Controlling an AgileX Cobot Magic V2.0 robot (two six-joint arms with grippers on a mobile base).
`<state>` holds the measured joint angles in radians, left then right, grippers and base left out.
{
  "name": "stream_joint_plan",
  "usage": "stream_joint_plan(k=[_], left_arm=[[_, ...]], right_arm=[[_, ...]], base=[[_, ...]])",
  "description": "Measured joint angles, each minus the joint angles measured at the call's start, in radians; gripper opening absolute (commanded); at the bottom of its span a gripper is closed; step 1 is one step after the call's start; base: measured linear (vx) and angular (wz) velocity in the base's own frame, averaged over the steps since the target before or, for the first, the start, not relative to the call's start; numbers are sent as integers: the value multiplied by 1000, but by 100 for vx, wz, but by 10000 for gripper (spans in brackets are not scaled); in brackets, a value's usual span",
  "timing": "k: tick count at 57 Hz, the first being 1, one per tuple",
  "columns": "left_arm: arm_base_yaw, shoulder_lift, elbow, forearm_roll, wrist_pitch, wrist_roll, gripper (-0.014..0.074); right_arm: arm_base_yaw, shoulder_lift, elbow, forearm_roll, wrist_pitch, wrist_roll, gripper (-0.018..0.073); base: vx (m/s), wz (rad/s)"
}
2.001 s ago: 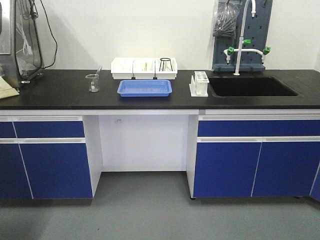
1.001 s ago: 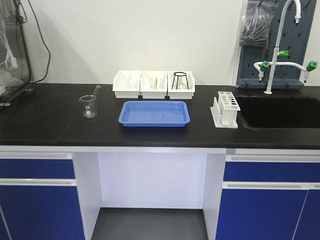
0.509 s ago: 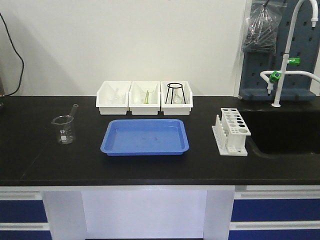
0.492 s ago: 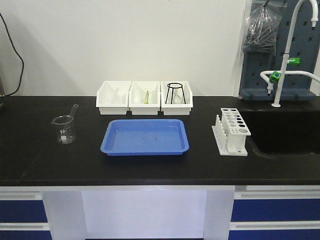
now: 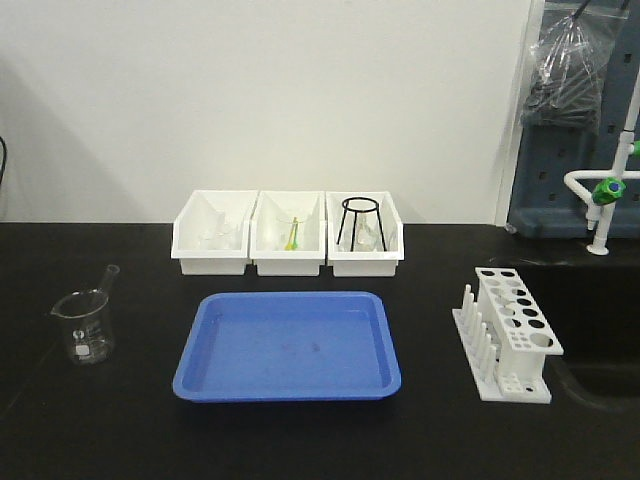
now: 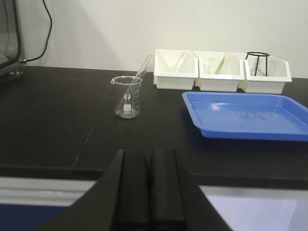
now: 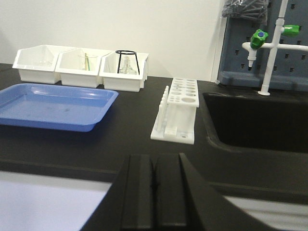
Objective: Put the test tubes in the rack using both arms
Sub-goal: 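Drive the base forward up to the bench with the beaker and rack, then move the left gripper down around the test tube in the glass beaker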
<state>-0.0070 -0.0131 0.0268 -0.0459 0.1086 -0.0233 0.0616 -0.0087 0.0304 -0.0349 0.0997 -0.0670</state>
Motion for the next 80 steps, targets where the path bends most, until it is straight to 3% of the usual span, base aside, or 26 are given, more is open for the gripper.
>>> stream_joint_plan(k=[38,80], left_arm=[[0,0,0,0,0,0,-4],[0,0,0,0,0,0,-4]], right_arm=[[0,0,0,0,0,0,-8],[0,0,0,0,0,0,-8]], base=[[31,-3],[11,0]])
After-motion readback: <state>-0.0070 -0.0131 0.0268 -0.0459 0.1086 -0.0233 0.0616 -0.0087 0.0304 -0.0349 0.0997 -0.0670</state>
